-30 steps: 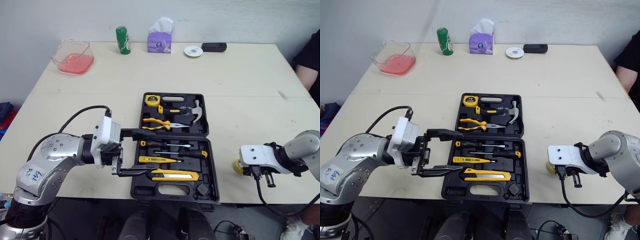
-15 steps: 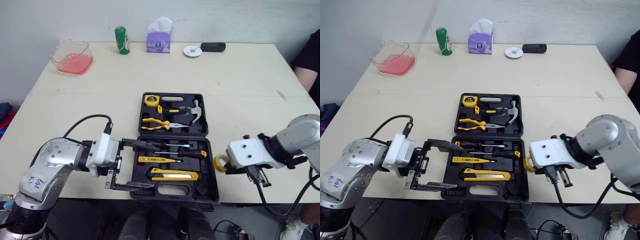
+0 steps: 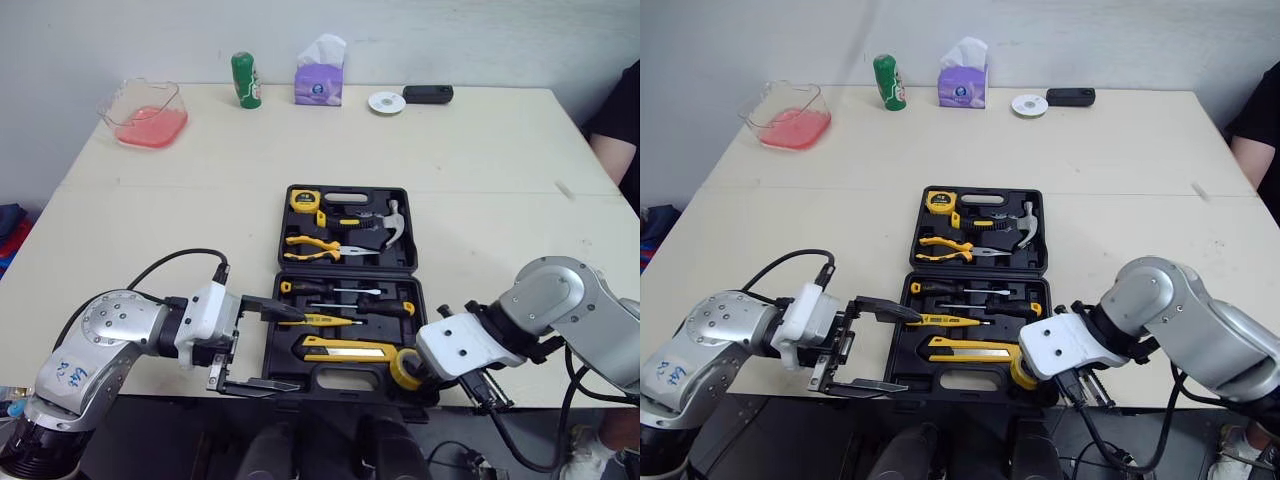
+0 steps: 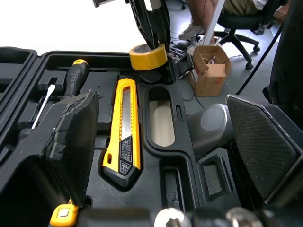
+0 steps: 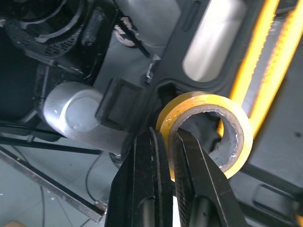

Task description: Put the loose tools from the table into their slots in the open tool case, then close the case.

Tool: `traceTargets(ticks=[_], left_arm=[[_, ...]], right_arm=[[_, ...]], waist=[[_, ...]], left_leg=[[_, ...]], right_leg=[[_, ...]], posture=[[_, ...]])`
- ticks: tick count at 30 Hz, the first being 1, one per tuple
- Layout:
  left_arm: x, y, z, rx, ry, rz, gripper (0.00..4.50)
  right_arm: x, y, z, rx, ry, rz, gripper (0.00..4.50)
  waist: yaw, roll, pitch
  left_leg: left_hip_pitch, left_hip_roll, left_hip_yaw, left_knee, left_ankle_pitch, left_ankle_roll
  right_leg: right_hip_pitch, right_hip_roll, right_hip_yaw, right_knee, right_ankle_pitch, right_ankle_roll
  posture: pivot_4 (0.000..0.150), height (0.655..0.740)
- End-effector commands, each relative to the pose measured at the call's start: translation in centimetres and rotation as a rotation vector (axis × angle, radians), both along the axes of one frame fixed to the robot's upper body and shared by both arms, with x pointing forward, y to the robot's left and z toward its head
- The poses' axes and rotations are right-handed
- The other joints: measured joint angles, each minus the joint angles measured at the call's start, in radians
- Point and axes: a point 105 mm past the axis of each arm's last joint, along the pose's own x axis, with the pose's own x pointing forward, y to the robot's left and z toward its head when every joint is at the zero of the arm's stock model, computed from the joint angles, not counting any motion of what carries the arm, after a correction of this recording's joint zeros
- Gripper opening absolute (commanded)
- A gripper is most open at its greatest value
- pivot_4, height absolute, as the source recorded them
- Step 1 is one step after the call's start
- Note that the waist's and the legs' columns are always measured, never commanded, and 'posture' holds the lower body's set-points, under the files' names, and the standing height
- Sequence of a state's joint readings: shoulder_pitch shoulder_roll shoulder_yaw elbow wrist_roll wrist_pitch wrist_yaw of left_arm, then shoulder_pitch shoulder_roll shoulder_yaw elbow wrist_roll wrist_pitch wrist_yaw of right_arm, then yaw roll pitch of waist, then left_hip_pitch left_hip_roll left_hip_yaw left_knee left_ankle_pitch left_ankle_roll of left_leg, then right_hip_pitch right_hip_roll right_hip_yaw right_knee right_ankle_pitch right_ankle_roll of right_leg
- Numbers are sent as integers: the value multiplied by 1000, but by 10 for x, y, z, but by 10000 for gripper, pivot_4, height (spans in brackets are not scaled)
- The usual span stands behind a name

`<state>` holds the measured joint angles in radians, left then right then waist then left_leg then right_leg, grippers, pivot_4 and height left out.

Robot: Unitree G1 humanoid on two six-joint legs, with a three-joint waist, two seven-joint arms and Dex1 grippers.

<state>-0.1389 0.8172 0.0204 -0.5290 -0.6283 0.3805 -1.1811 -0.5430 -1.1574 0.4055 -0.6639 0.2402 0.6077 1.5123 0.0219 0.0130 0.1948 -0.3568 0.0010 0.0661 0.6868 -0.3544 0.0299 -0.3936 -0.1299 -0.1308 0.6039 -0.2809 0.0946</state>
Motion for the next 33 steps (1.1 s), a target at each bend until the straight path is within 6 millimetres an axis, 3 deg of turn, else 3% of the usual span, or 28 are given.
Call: traceTargets(ticks=[1, 10, 18, 21, 27, 33], left_arm=[[-4, -1, 6, 0, -26, -10, 45000], [-3, -1, 6, 1, -22, 8, 45000], [-3, -1, 6, 0, -17, 24, 45000], [-4, -1, 6, 2, -17, 29, 45000], [-5, 1, 6, -2, -1, 35, 45000], [-4, 3, 4, 8, 5, 42, 45000]], right_arm=[[-4, 2, -7, -16, -10, 30, 734], [1, -1, -20, -50, -4, 21, 734], [2, -3, -19, -80, 23, 13, 734], [0, -5, -16, -88, 51, 6, 11855], [-1, -2, -5, -37, 46, 36, 41039], [-10, -7, 8, -2, 122, 26, 41039]], waist=[[0, 0, 0], [0, 0, 0], [1, 0, 0], [1, 0, 0], [0, -1, 0], [0, -1, 0]], left_leg=[[0, 0, 0, 0, 0, 0], [0, 0, 0, 0, 0, 0], [0, 0, 0, 0, 0, 0], [0, 0, 0, 0, 0, 0], [0, 1, 0, 0, 0, 0], [0, 1, 0, 0, 0, 0]], right_leg=[[0, 0, 0, 0, 0, 0], [0, 0, 0, 0, 0, 0], [0, 0, 0, 0, 0, 0], [0, 0, 0, 0, 0, 0], [0, 0, 0, 0, 0, 0], [0, -1, 0, 0, 0, 0]], posture=[[1500, 7400], [1500, 7400], [1500, 7400], [1500, 7400], [1500, 7400], [1500, 7400]])
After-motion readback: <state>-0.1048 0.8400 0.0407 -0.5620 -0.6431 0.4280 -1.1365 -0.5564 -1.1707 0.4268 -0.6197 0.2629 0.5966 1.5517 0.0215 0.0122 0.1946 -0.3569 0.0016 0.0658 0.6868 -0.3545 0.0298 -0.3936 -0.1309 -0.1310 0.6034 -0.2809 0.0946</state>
